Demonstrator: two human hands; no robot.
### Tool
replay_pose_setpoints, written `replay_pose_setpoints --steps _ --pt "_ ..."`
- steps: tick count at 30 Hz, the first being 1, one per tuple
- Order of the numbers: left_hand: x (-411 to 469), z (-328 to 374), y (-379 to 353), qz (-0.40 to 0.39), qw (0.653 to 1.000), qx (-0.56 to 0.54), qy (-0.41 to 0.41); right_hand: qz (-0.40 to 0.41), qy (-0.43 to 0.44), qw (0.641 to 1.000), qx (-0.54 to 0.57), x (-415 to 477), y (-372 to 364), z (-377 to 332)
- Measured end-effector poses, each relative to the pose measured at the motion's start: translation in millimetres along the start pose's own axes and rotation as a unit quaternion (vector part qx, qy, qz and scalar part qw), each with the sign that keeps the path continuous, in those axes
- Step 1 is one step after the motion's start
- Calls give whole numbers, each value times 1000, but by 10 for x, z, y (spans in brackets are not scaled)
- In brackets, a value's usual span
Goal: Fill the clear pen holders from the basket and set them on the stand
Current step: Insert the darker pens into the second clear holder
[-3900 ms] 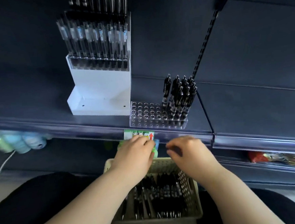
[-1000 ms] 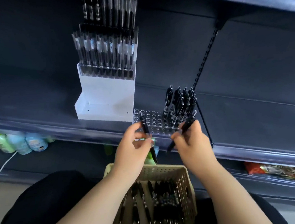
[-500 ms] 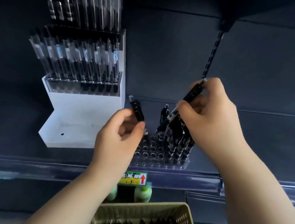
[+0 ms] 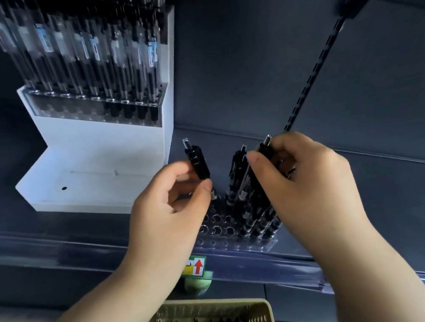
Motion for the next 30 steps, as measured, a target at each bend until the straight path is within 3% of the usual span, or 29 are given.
replay_pose_setpoints --steps 9,17,30 --pt "-45 77 13 -34 998 52 -32 12 34 999 -4 3 6 -47" --pt "13 122 55 -5 1000 1 0 18 57 998 -27 9 9 -39" --pt "-45 104 -103 -87 995 31 -34 26 88 996 -15 -6 60 -97"
Point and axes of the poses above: each hand's wrist, its own x-axis towards the middle knuckle, its own y-axis out of the back of the hand, z = x × y, the point moved 4 cm from there along x, towards the middle knuckle, and after that the axes turned 3 degrees about -y, right-handed, at the moved point
